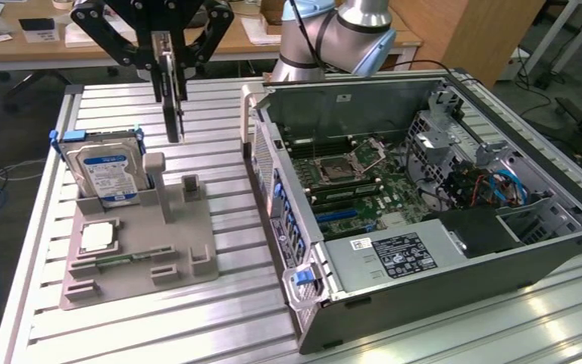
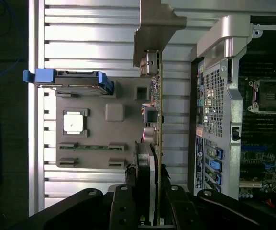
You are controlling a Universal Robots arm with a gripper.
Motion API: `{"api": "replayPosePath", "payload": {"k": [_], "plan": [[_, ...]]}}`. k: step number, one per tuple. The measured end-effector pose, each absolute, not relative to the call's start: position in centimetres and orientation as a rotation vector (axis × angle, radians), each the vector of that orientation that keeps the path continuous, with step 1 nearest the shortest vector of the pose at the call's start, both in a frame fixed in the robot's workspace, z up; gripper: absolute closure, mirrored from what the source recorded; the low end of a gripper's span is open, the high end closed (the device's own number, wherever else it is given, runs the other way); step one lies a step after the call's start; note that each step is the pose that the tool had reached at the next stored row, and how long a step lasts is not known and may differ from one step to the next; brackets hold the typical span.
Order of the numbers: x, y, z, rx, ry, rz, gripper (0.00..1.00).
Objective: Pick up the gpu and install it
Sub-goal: 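Pick up the gpu and move the gpu toward the slot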
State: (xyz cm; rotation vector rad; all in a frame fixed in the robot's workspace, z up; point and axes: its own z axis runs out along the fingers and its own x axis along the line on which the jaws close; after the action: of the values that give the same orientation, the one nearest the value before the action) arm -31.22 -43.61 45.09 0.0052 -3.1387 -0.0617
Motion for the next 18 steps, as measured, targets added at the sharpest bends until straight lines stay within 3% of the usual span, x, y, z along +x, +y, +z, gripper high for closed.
{"api": "replayPosePath", "payload": {"k": [18], "plan": [[-29.3,-43.6,45.1,0.005,-3.139,-0.062,0.72]]}}
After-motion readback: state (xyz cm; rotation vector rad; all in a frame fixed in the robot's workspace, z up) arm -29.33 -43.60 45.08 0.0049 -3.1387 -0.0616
